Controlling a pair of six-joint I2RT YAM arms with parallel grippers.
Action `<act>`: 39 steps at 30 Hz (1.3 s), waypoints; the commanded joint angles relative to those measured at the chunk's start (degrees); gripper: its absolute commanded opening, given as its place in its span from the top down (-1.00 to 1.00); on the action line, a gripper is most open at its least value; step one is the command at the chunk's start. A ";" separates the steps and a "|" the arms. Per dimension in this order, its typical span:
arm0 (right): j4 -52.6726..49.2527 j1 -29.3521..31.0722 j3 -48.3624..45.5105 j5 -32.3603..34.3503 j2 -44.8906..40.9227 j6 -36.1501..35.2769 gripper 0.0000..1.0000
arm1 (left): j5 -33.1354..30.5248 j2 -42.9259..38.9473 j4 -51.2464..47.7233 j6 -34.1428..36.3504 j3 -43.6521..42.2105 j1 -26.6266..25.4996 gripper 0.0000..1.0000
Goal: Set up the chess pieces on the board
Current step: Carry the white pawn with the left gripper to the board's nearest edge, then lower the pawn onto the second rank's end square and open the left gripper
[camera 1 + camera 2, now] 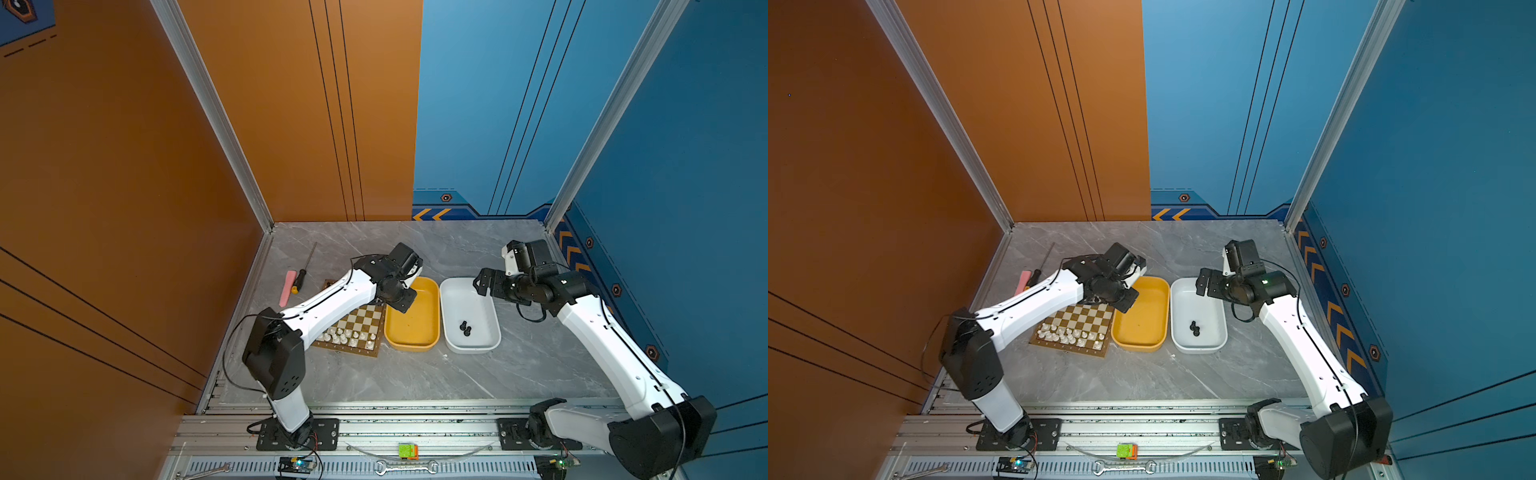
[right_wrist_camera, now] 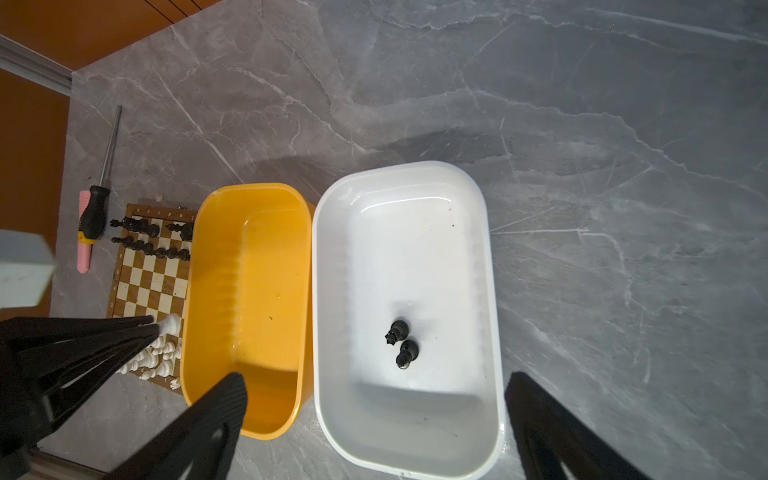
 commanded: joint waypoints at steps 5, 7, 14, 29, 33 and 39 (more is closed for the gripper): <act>3.74 3.37 2.57 -2.09 2.31 -1.13 -0.99 | -5.85 -12.18 -6.46 -6.51 -11.34 -0.39 1.00; 4.60 4.16 2.75 -2.63 2.97 -1.17 -1.00 | -6.60 -15.75 -7.38 -8.49 -14.51 -0.50 0.99; 5.66 6.15 3.95 -3.68 5.11 -1.70 -0.99 | -7.16 -20.62 -7.47 -13.38 -23.48 -0.43 0.97; 3.99 6.17 3.78 -4.09 3.77 -2.80 -0.99 | -5.80 -17.18 2.20 -13.88 -31.10 1.95 0.98; 3.81 5.65 3.69 -4.08 3.64 -2.84 -0.99 | -5.31 -15.73 2.64 -12.89 -31.14 2.83 0.99; 3.69 5.20 3.47 -3.99 3.60 -2.84 -0.99 | -4.70 -14.89 2.68 -11.80 -31.23 3.95 0.99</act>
